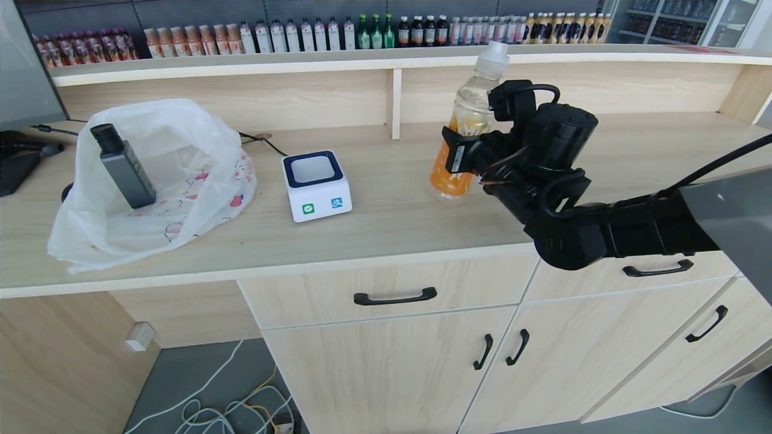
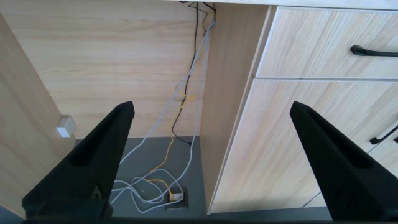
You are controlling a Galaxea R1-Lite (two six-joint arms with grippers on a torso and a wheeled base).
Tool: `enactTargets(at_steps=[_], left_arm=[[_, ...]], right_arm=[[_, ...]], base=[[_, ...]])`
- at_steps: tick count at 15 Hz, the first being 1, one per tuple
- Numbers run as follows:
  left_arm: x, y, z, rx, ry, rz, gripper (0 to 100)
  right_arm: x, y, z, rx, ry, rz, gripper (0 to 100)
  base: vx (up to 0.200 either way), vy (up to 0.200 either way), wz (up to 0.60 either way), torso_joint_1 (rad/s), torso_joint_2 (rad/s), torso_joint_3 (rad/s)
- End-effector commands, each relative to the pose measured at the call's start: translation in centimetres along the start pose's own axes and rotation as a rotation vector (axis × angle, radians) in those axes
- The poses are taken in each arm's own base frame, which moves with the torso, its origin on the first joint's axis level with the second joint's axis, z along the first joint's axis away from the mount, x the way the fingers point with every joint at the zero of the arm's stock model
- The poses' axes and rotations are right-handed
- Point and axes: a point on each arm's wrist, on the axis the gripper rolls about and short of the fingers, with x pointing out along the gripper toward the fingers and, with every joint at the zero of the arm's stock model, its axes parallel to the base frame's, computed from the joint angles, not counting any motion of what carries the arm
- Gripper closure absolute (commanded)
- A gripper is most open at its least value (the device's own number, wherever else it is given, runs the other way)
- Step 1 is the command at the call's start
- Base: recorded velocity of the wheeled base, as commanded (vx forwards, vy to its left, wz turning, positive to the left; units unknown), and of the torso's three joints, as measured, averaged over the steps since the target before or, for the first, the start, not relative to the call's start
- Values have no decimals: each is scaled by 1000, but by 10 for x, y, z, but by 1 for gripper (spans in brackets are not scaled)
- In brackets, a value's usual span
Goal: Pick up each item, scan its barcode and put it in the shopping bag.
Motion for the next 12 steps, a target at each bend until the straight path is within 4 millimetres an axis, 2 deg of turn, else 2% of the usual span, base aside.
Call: enactTargets(at_steps=[1,8,12], left_arm=[[0,0,0,0,-1,2,0],[0,0,0,0,-1,2,0],[0,0,0,0,-1,2,0]], right_arm=[[2,0,5,2,-21,0,100],[3,-1,13,4,-43,2,100],[-1,0,26,9,-66,6,100]], base=[[0,0,0,0,0,0],[0,0,0,0,0,0],[0,0,0,0,0,0]])
